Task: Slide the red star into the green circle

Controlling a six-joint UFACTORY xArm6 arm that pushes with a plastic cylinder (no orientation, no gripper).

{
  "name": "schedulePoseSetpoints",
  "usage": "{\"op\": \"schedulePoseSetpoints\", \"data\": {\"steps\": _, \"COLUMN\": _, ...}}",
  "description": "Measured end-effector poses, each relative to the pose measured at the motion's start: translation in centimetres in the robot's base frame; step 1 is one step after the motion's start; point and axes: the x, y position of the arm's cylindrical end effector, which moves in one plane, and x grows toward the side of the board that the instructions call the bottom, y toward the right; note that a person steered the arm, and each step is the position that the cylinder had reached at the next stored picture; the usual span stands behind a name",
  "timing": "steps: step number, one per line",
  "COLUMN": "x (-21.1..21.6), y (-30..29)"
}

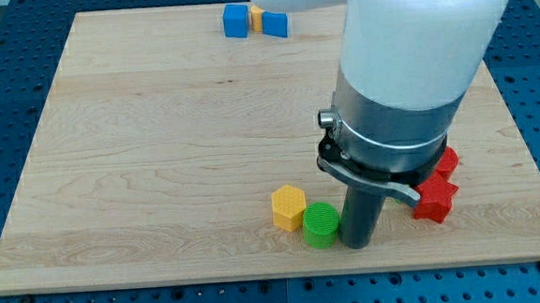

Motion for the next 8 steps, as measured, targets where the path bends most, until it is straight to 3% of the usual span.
{"op": "schedulePoseSetpoints", "data": {"steps": 2, "x": 1.8, "y": 5.0}}
{"op": "schedulePoseSetpoints", "data": {"steps": 4, "x": 0.4, "y": 15.7}}
{"op": "schedulePoseSetpoints", "data": {"steps": 6, "x": -3.5, "y": 16.0}}
{"op": "schedulePoseSetpoints", "data": {"steps": 8, "x": -3.5, "y": 10.5}}
